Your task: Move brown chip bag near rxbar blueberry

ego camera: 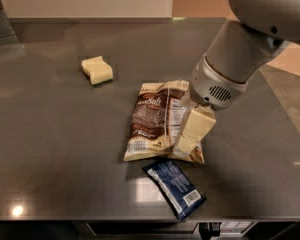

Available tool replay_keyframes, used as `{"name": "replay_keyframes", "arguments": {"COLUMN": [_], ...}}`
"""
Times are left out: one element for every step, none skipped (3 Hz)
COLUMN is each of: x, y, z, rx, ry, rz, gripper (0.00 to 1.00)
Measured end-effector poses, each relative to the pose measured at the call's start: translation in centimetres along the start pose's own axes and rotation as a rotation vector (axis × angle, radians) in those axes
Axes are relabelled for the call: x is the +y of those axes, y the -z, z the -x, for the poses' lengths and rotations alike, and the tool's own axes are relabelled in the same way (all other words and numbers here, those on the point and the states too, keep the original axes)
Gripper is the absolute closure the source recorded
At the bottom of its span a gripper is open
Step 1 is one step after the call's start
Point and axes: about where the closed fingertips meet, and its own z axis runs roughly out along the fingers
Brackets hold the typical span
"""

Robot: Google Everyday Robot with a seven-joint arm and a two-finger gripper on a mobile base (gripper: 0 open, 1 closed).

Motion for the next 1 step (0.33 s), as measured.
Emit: {"name": "replay_keyframes", "arguments": {"x": [0.0], "y": [-0.01], "z": [0.02], "rx": [0.0], "ry": [0.0], "rz": [0.0], "gripper": [0.0]}}
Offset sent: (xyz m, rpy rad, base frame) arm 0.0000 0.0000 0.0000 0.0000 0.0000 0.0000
